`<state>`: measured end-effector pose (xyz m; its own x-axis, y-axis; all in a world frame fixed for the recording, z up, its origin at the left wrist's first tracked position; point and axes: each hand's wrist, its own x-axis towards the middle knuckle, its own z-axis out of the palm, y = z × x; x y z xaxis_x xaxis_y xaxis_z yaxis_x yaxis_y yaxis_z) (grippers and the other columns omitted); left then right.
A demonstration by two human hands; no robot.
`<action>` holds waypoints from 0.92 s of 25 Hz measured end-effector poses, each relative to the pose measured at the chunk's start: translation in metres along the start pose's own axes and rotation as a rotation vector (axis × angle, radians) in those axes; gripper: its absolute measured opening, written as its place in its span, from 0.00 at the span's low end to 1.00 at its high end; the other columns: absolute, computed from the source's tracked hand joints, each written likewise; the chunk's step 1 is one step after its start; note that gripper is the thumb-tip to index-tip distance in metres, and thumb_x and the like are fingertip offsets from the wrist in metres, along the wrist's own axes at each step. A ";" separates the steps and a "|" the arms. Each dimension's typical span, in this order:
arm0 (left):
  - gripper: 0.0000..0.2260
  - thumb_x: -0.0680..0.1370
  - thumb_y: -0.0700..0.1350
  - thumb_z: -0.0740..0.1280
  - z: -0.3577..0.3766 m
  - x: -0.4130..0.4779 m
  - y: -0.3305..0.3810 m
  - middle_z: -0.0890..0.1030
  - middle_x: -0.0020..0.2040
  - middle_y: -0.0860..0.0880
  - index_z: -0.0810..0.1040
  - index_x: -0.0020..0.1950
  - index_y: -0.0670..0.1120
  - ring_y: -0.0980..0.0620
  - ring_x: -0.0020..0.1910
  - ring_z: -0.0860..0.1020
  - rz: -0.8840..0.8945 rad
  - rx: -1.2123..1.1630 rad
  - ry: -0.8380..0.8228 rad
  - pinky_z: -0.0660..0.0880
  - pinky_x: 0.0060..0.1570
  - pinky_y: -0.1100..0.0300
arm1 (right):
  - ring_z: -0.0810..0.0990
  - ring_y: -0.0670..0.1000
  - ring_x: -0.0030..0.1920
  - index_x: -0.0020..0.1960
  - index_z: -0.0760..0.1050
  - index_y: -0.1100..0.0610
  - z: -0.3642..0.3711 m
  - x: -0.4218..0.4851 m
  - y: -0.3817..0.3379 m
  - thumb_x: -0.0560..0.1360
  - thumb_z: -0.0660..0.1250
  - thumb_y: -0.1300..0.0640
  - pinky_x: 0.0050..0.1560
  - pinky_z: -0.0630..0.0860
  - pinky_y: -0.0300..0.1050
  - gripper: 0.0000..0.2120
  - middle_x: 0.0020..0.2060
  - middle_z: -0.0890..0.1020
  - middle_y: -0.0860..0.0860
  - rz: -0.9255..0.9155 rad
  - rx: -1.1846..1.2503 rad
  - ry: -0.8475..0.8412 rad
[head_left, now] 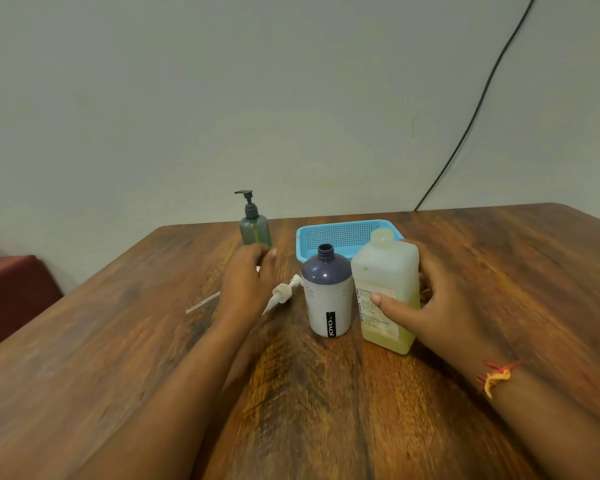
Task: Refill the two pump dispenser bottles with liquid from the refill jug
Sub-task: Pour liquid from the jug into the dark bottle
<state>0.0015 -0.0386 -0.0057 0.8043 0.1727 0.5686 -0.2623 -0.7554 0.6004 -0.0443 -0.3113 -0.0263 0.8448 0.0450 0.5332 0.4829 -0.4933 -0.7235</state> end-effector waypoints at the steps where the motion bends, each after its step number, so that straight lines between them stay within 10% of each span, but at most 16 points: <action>1: 0.07 0.83 0.48 0.63 -0.002 -0.004 0.006 0.80 0.45 0.51 0.79 0.52 0.48 0.58 0.43 0.76 0.051 -0.110 -0.018 0.70 0.38 0.72 | 0.78 0.35 0.53 0.70 0.63 0.33 0.001 0.001 0.000 0.65 0.77 0.38 0.44 0.81 0.38 0.38 0.56 0.73 0.27 0.015 -0.009 0.010; 8: 0.40 0.67 0.65 0.75 0.006 -0.022 0.024 0.71 0.69 0.59 0.62 0.74 0.58 0.61 0.63 0.73 0.070 -0.306 -0.558 0.73 0.57 0.66 | 0.78 0.46 0.56 0.71 0.63 0.38 -0.006 0.019 -0.008 0.63 0.80 0.40 0.48 0.83 0.50 0.41 0.60 0.76 0.40 0.052 -0.088 0.010; 15: 0.37 0.69 0.57 0.79 0.020 -0.027 0.022 0.74 0.65 0.60 0.64 0.73 0.55 0.59 0.64 0.74 0.066 -0.317 -0.369 0.76 0.58 0.64 | 0.77 0.45 0.54 0.67 0.70 0.42 -0.011 0.060 -0.015 0.62 0.83 0.48 0.44 0.73 0.33 0.38 0.57 0.78 0.42 -0.045 -0.191 0.031; 23: 0.36 0.68 0.61 0.75 0.023 -0.026 0.016 0.74 0.66 0.59 0.64 0.73 0.63 0.59 0.62 0.76 0.061 -0.384 -0.296 0.81 0.59 0.51 | 0.78 0.54 0.59 0.72 0.70 0.43 -0.001 0.058 -0.001 0.61 0.75 0.45 0.57 0.78 0.54 0.40 0.62 0.80 0.46 -0.168 -0.364 0.103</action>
<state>-0.0118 -0.0700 -0.0239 0.8840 -0.0937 0.4580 -0.4463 -0.4611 0.7669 0.0040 -0.3094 0.0058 0.7249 0.0735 0.6850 0.4837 -0.7622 -0.4302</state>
